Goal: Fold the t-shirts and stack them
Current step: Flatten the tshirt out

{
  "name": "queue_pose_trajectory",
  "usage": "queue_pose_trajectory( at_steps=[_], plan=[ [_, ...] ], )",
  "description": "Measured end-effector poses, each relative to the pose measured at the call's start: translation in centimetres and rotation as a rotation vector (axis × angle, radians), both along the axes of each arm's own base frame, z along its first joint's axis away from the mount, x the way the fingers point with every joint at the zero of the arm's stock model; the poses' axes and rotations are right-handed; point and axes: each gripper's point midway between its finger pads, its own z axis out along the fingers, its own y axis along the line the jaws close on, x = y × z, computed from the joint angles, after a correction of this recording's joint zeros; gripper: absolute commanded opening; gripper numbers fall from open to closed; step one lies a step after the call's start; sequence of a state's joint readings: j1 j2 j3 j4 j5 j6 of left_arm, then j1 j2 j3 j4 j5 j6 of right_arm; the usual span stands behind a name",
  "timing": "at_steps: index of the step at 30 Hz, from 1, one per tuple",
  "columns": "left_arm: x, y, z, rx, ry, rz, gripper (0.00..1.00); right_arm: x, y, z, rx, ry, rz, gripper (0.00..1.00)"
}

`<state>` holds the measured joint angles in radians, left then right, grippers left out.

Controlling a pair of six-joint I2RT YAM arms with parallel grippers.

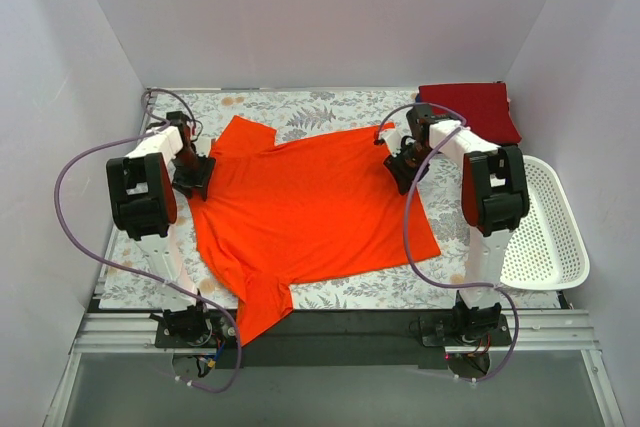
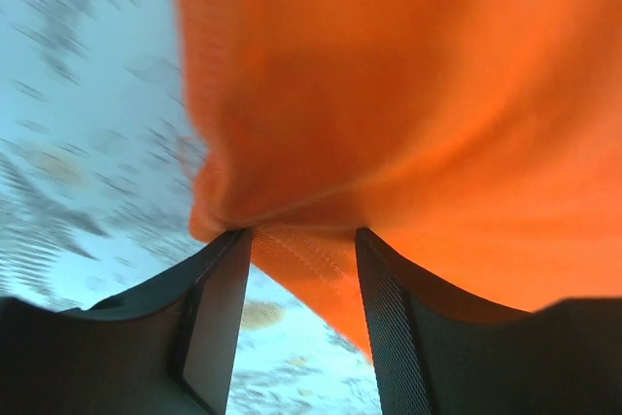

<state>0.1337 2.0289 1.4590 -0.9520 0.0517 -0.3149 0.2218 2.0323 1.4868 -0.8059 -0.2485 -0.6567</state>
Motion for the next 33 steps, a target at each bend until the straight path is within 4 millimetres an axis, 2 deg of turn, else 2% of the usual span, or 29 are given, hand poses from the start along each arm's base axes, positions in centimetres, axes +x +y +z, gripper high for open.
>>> queue_pose_trajectory(
  at_steps=[3,7,10,12,16,18,21,25,30,33],
  plan=[
    [2.1,0.7,0.4,0.012,-0.061,-0.020,0.57,0.7,0.3,0.2,0.010,-0.014,-0.002,0.48],
    [2.9,-0.1,2.1,-0.050,-0.115,-0.049,0.58,0.6,1.2,1.3,0.064,-0.016,0.001,0.49],
    [2.2,-1.3,4.7,-0.103,-0.149,-0.081,0.58,0.2,1.7,3.2,0.107,-0.044,0.003,0.50],
    [1.2,-2.0,6.4,-0.126,-0.178,-0.098,0.58,-0.6,1.9,5.3,0.137,-0.076,0.008,0.49],
    [-2.1,-3.4,8.0,-0.169,-0.183,-0.115,0.58,-2.3,2.1,7.6,0.175,-0.100,0.019,0.45],
    [-3.2,-3.9,7.6,-0.189,-0.160,-0.115,0.58,-3.3,2.1,7.2,0.180,-0.076,0.021,0.44],
    [-3.9,-4.3,6.1,-0.208,-0.115,-0.098,0.58,-4.9,1.8,5.4,0.164,-0.002,0.019,0.42],
    [-3.9,-4.6,3.9,-0.224,-0.056,-0.069,0.58,-6.2,1.2,3.1,0.130,0.061,0.033,0.40],
    [-3.8,-4.5,2.4,-0.219,-0.030,-0.049,0.59,-8.6,0.0,0.9,0.081,0.126,0.055,0.38],
    [-4.6,-4.4,1.3,-0.205,-0.010,-0.046,0.58,-10.3,-0.6,-0.2,0.061,0.175,0.061,0.38]
  ],
)
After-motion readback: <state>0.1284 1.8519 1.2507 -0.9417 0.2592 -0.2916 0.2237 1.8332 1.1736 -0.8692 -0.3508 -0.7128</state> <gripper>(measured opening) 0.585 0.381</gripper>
